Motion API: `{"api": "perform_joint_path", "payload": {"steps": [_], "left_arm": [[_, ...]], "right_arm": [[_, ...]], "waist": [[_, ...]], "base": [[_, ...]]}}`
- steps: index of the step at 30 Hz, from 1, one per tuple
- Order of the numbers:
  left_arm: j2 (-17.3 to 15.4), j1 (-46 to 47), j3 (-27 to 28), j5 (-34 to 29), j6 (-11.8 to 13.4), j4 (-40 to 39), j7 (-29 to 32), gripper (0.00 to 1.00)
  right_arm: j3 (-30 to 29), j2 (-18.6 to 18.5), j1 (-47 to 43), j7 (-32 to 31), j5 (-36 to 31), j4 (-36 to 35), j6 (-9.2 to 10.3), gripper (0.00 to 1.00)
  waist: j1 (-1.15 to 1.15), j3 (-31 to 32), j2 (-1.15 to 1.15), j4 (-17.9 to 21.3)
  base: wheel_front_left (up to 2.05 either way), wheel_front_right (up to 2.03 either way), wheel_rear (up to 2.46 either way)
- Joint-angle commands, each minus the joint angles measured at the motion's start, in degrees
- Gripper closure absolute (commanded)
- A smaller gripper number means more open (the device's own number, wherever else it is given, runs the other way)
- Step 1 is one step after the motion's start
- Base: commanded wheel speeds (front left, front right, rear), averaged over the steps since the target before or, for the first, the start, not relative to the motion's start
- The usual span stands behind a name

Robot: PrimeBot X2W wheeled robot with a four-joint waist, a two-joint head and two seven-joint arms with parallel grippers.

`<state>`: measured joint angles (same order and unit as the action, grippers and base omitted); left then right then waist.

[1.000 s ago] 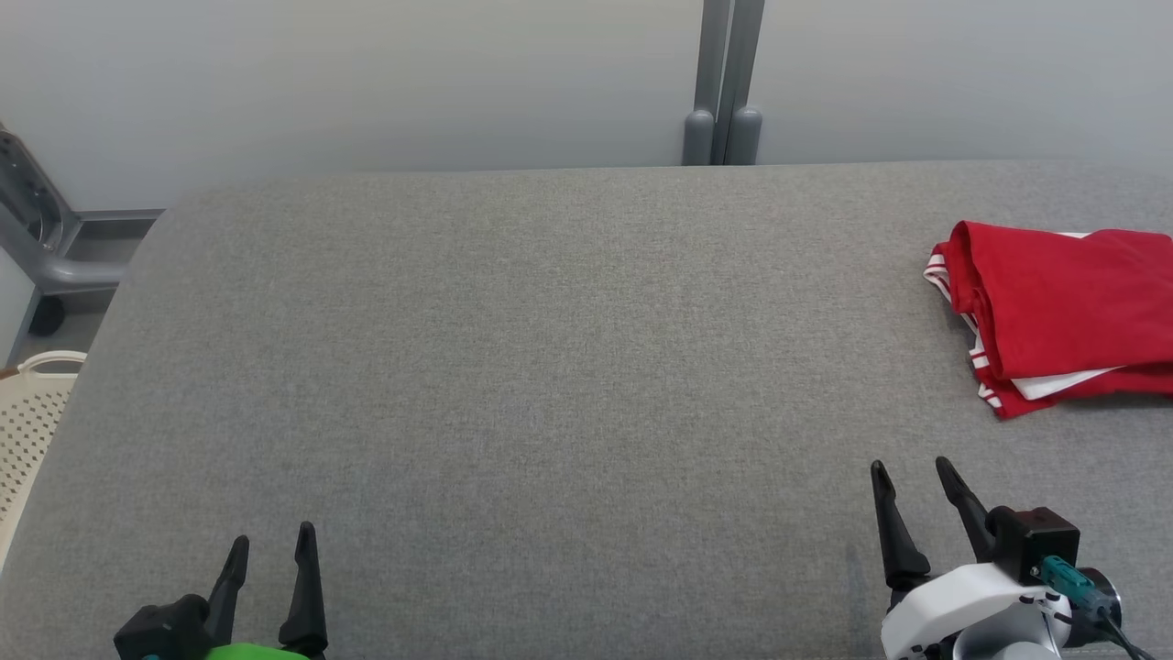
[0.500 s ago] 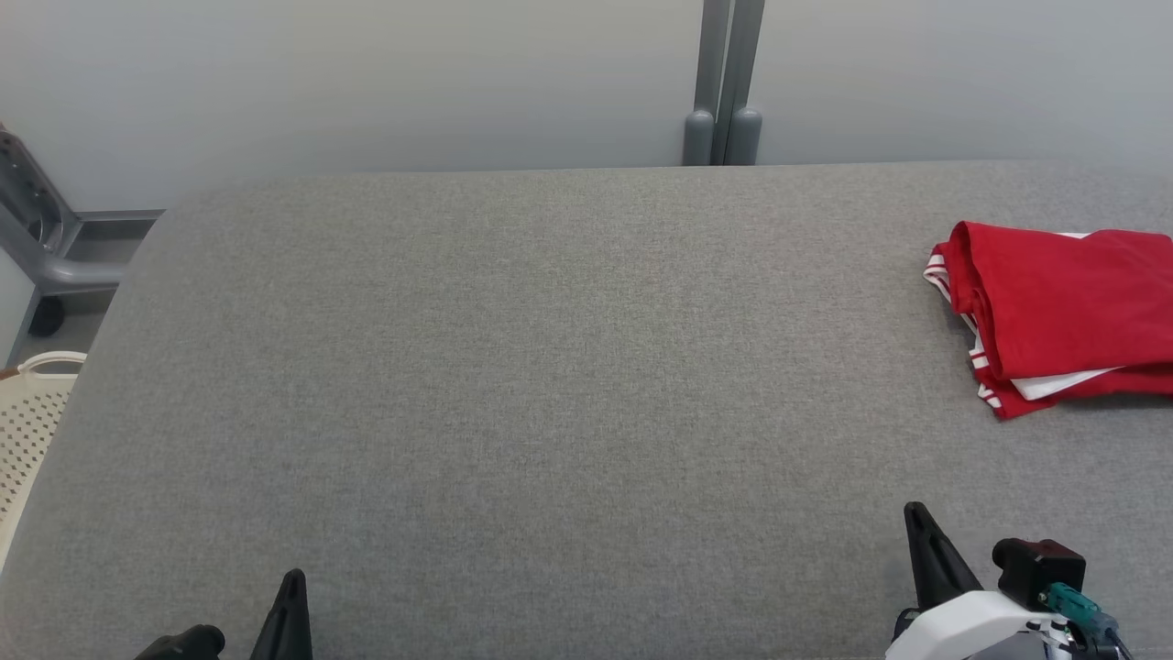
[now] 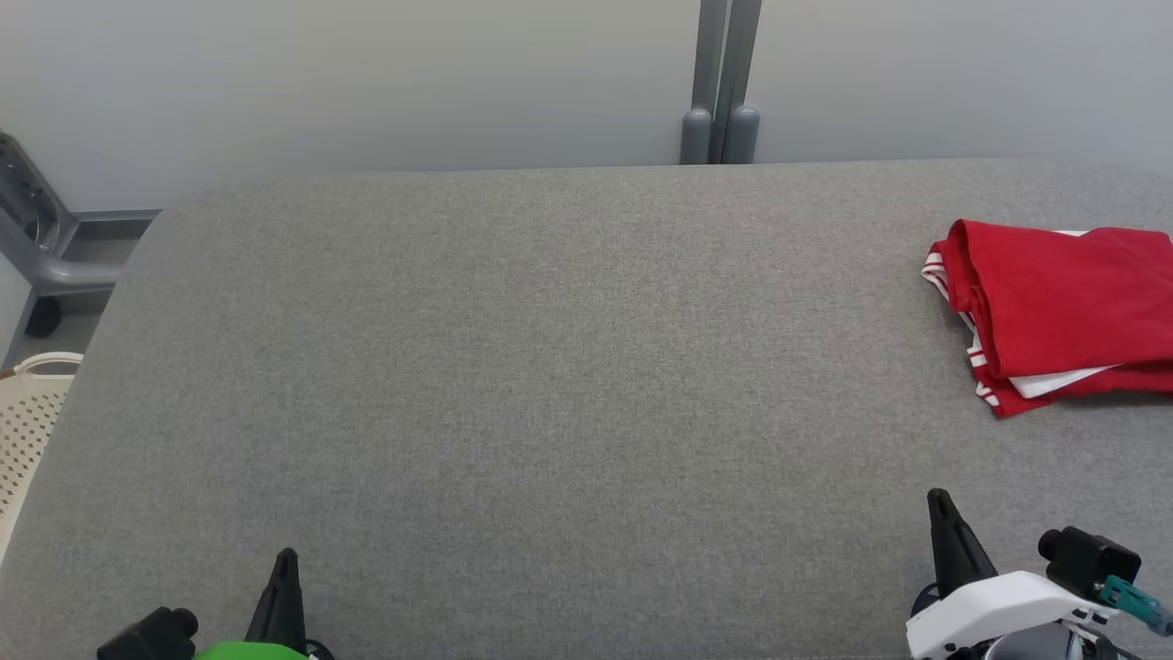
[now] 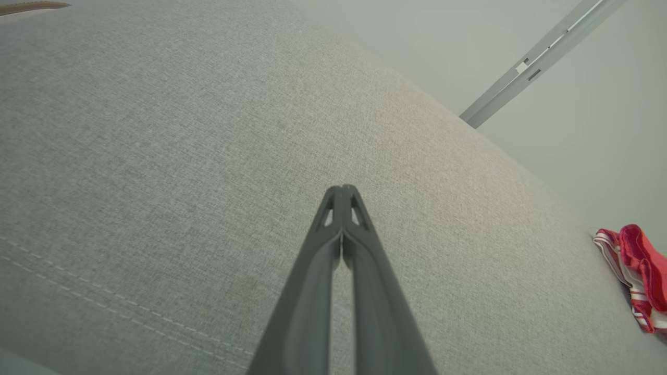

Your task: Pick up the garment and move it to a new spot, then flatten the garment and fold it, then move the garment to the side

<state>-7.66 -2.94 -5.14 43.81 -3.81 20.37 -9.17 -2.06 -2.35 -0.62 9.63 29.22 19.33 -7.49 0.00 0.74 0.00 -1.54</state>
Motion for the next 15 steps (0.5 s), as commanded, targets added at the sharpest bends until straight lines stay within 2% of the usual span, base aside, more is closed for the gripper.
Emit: {"api": "perform_joint_path", "payload": {"steps": [1, 15], "left_arm": [[-0.05, 1.76, 0.6, 1.65, -0.44, -1.12, 0.33, 1.0], [0.88, 3.48, 2.21, 11.04, -1.12, -2.14, 3.51, 1.0]], "right_arm": [[-0.37, -0.25, 0.72, -0.34, 2.1, -1.28, 0.0, 1.0], [-1.66, -0.34, 0.74, -3.28, 14.39, -3.41, 0.0, 1.0]], "waist": [[0.0, -0.01, 0.0, 0.01], [0.0, -0.12, 0.0, 0.22]], "base": [[0.0, 0.0, 0.0], [0.0, 0.0, 0.0]]}}
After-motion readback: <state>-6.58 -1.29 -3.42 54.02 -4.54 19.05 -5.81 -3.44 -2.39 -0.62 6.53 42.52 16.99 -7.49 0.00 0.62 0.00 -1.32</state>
